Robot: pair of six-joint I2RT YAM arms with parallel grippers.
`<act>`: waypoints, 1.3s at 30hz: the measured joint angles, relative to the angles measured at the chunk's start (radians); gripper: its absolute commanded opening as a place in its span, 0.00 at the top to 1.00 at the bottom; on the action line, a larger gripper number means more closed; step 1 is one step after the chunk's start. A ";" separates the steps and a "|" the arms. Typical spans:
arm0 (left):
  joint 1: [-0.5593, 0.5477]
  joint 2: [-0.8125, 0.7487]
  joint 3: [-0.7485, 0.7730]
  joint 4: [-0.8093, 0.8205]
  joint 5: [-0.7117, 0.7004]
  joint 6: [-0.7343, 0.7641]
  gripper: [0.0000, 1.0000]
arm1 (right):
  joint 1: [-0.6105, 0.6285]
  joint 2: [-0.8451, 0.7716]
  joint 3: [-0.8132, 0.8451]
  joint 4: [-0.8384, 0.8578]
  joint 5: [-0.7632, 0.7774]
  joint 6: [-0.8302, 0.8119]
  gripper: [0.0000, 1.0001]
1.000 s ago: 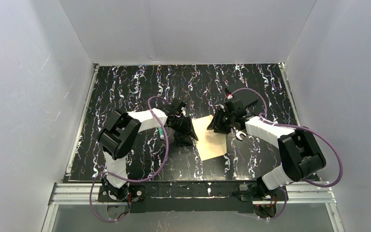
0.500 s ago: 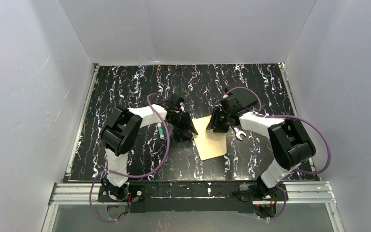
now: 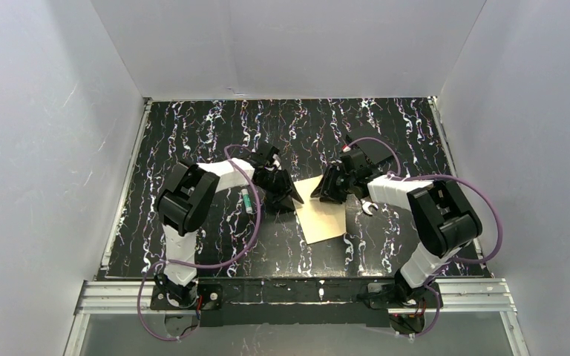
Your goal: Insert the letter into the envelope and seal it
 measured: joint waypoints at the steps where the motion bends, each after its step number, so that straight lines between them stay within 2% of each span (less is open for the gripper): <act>1: 0.007 0.002 0.003 -0.001 0.000 0.001 0.62 | 0.000 0.003 0.000 0.006 -0.002 0.003 0.53; 8: 0.112 0.034 0.065 -0.017 -0.009 0.048 0.59 | 0.006 0.053 0.055 0.011 -0.003 0.031 0.52; 15: 0.187 0.024 0.185 -0.153 -0.130 0.235 0.46 | 0.011 0.037 0.182 -0.087 0.027 -0.005 0.42; 18: 0.185 -0.051 0.190 -0.235 -0.208 0.315 0.35 | 0.012 -0.010 0.285 -0.145 0.031 -0.063 0.39; 20: 0.182 -0.144 0.175 -0.283 -0.295 0.365 0.23 | 0.021 -0.052 0.324 -0.168 0.041 -0.107 0.35; 22: 0.179 -0.257 0.137 -0.312 -0.385 0.399 0.04 | 0.046 -0.086 0.338 -0.182 0.062 -0.141 0.30; 23: 0.177 -0.326 0.108 -0.323 -0.441 0.413 0.02 | 0.071 -0.098 0.339 -0.187 0.081 -0.159 0.28; 27: 0.190 -0.584 -0.007 -0.378 -0.650 0.443 0.02 | 0.240 -0.076 0.340 -0.211 0.191 -0.178 0.24; 31: 0.245 -0.757 -0.060 -0.457 -0.809 0.453 0.02 | 0.415 0.064 0.415 -0.249 0.302 -0.183 0.23; 36: 0.294 -0.910 -0.070 -0.547 -0.898 0.456 0.02 | 0.564 0.329 0.661 -0.339 0.438 -0.188 0.24; 39: 0.304 -0.978 -0.090 -0.579 -0.903 0.444 0.02 | 0.609 0.430 0.777 -0.399 0.509 -0.186 0.29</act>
